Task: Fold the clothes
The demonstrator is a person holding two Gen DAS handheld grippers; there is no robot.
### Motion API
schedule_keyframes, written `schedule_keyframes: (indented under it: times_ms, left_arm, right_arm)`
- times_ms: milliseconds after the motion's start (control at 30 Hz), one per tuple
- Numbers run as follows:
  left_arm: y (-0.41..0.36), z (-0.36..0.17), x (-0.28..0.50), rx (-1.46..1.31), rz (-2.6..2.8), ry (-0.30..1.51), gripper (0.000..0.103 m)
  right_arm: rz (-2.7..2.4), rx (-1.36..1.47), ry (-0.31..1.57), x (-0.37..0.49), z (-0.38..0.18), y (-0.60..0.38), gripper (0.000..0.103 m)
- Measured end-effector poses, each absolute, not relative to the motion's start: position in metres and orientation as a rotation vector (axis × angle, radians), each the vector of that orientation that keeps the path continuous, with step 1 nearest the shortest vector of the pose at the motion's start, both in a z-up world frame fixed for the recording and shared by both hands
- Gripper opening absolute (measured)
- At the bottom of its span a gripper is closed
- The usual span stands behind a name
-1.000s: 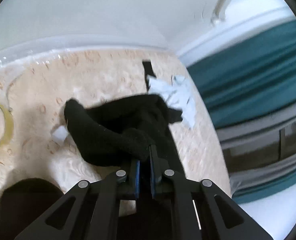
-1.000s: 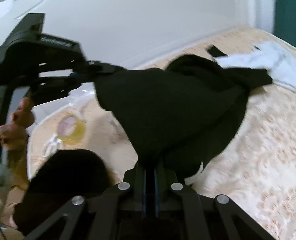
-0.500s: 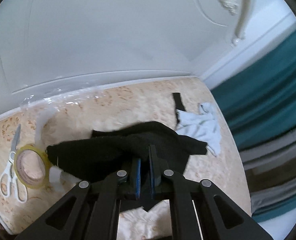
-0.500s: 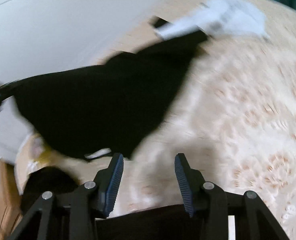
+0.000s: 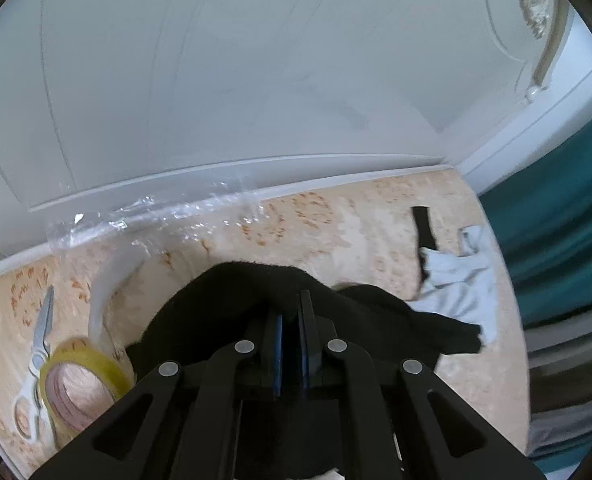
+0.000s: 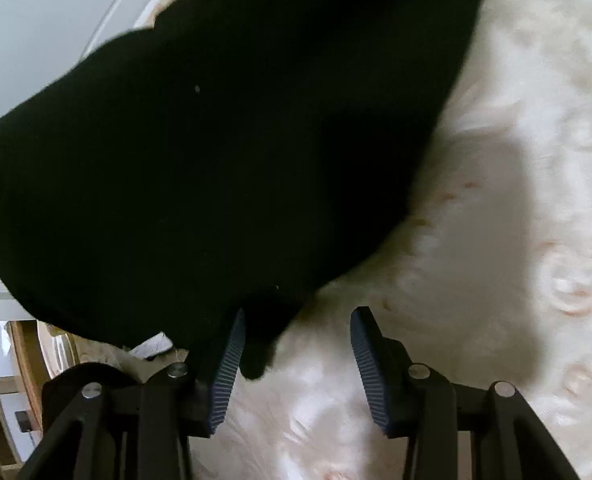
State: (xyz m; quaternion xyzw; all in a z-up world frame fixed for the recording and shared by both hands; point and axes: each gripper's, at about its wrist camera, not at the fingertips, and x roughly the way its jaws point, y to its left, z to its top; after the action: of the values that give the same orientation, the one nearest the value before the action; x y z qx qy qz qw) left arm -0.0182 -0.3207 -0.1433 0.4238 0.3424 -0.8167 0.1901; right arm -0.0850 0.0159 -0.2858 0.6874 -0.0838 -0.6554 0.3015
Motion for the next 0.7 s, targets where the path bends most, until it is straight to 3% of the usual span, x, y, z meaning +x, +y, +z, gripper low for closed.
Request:
schedule_keyframes:
  times_ms: [100, 133, 167, 200, 233, 267, 367, 433, 600, 700]
  left_arm:
    - [-0.323, -0.155, -0.022, 1.197, -2.263, 0.916, 0.006]
    - [-0.323, -0.158, -0.024, 1.205, -2.248, 0.894, 0.007]
    - [-0.323, -0.160, -0.024, 1.214, -2.229, 0.871, 0.008]
    - [-0.322, -0.161, -0.023, 1.222, -2.209, 0.847, 0.014]
    - [-0.321, -0.162, -0.021, 1.229, -2.191, 0.830, 0.022]
    - [-0.320, -0.160, -0.018, 1.239, -2.178, 0.827, 0.026]
    - [-0.308, -0.150, 0.000, 1.249, -2.206, 0.864, 0.053]
    - [-0.288, -0.140, 0.017, 1.260, -2.264, 0.919, 0.081]
    - [-0.222, -0.128, 0.055, 1.329, -2.495, 1.096, 0.086]
    - [-0.176, -0.116, 0.068, 1.325, -2.682, 0.795, 0.086]
  right_arm:
    - [-1.683, 1.848, -0.354, -0.089, -0.303, 0.011, 0.048]
    - [-1.663, 1.840, -0.417, -0.091, -0.306, 0.011, 0.043]
    - [-1.656, 1.822, -0.475, -0.092, -0.308, 0.011, 0.036]
    - [-1.662, 1.813, -0.488, -0.092, -0.308, 0.010, 0.009]
    - [-1.685, 1.798, -0.480, -0.092, -0.306, 0.010, 0.005]
    - [-1.689, 1.766, -0.498, -0.091, -0.301, 0.011, 0.005]
    - [-1.712, 1.660, -0.559, -0.084, -0.272, 0.021, 0.005]
    - [-1.745, 1.560, -0.581, -0.079, -0.240, 0.029, 0.004]
    - [-1.824, 1.320, -0.618, -0.078, -0.154, 0.041, 0.004]
    - [-1.864, 1.235, -0.611, -0.080, -0.111, 0.044, 0.004]
